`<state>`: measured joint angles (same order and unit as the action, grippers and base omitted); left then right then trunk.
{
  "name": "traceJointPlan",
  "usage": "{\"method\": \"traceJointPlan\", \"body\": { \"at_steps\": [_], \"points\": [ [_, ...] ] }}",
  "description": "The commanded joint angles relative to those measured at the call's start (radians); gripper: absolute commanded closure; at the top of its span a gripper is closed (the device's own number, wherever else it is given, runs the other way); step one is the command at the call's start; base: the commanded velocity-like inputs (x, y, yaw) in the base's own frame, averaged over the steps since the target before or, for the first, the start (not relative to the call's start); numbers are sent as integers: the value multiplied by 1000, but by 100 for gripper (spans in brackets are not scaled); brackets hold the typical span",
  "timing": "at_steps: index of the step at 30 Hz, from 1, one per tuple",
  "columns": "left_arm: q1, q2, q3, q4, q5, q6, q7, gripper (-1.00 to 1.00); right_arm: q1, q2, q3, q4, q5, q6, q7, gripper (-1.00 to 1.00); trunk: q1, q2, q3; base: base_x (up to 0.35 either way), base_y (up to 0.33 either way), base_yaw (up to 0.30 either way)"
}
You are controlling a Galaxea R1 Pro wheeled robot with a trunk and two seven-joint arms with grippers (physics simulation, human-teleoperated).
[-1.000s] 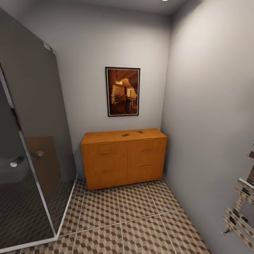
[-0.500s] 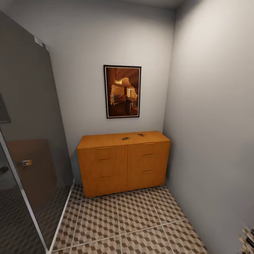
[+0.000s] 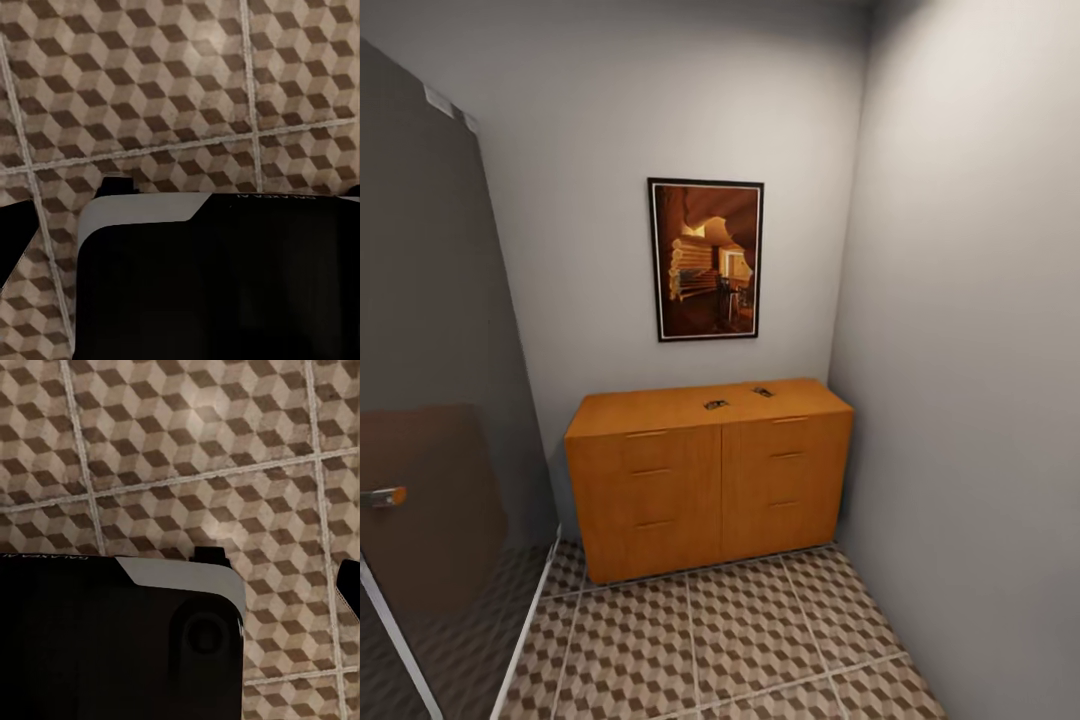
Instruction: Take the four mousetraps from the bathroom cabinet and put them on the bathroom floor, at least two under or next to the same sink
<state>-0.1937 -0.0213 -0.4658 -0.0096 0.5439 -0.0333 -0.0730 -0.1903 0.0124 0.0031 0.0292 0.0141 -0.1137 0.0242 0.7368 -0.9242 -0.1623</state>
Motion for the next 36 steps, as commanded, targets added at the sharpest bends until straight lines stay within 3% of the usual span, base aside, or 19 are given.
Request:
{"method": "traceJointPlan", "body": {
  "at_steps": [1, 36],
  "points": [
    [-1, 0, -8, 2, 10, -4, -4, -100, -1, 0, 0, 3, 1, -6, 2, -100, 1, -1, -1, 322, 0, 0],
    [-1, 4, -8, 2, 11, -9, -4, -100, -1, 0, 0, 3, 1, -6, 2, -100, 1, -1, -1, 322, 0, 0]
  ]
}}
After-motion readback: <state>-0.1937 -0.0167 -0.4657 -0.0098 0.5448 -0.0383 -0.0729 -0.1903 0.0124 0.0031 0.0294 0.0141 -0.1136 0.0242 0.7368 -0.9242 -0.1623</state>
